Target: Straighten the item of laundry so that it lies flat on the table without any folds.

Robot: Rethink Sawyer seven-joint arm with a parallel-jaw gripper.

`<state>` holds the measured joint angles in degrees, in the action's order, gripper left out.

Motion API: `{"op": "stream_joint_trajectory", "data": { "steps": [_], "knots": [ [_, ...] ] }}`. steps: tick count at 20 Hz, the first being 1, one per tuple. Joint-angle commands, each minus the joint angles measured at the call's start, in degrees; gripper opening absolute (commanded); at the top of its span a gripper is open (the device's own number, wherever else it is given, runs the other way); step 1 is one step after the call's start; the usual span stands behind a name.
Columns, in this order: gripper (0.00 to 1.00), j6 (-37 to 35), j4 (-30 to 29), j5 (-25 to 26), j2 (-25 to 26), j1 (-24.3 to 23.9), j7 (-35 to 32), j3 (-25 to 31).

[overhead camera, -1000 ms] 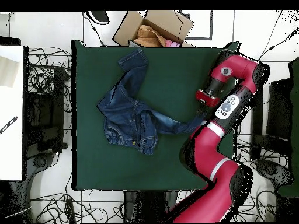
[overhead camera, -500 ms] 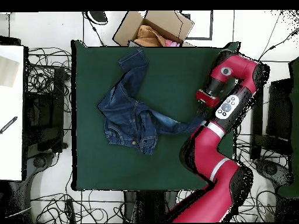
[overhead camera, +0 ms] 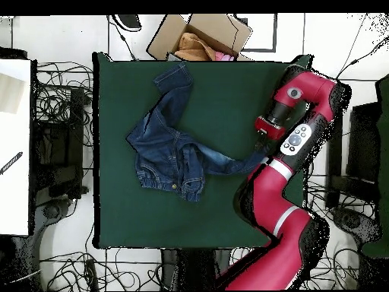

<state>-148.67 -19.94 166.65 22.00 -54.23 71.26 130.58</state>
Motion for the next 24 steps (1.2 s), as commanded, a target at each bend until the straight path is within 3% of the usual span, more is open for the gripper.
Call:
{"op": "stream_joint_trajectory", "data": {
  "steps": [1, 11, 24],
  "knots": [
    [0.0, 10.67, 7.69, 4.22, 4.63, 0.13, 7.32, -0.54],
    [0.0, 10.34, 7.52, 4.23, 4.48, 0.46, 8.37, -1.39],
    [0.0, 8.25, 6.42, 4.34, 3.65, 2.13, 18.49, -7.27]
  ]
}}
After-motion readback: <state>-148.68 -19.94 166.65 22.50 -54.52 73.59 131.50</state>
